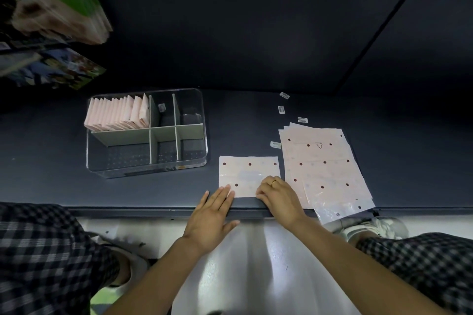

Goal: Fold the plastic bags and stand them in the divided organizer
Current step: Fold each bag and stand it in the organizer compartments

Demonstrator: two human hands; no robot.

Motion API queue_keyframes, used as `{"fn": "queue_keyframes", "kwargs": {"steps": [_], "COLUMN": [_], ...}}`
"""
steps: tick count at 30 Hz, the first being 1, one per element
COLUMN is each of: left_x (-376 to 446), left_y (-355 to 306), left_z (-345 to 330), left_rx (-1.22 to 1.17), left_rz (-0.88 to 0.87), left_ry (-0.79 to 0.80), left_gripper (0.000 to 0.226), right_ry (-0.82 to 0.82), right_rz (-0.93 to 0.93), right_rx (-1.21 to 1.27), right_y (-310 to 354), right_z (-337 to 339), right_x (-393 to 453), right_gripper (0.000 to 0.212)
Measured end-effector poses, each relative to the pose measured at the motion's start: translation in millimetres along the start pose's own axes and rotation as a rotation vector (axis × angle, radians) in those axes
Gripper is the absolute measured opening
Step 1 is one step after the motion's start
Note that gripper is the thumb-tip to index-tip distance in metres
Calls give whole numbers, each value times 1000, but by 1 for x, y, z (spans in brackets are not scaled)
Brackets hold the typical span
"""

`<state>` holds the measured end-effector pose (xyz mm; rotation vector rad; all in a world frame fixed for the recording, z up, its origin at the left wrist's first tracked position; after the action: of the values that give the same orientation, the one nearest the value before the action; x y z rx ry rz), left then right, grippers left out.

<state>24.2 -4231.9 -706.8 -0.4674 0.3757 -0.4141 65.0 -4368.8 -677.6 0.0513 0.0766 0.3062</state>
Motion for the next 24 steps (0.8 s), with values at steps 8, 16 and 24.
{"fn": "queue_keyframes", "kwargs": {"steps": [8,16,24], "left_x": [3,-1,5], "left_y": [6,32,45], "left_z": [26,49,43], "left_rx": [-212,-499,-678], "left_rz": [13,156,348], "left_ry": [-167,-339,-335], "left_gripper": [61,19,15], "right_ry": [124,552,131], "right_rz": [103,88,-75], "right_rx": [-134,290,245], "right_y": [12,12,-4], "right_z": [-3,6,54], "right_x": [4,-1,36], "right_gripper": [16,18,21]}}
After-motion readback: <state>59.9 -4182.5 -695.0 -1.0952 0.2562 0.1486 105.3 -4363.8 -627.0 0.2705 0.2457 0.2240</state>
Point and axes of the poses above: each hand's wrist, its own x-axis towards the middle knuckle, its own z-axis out of the back of the hand, y = z × x, the point moved 10 cm from there along x, towards the middle knuckle, and after that the axes turned 15 degrees about -x, right-handed, at the moved point
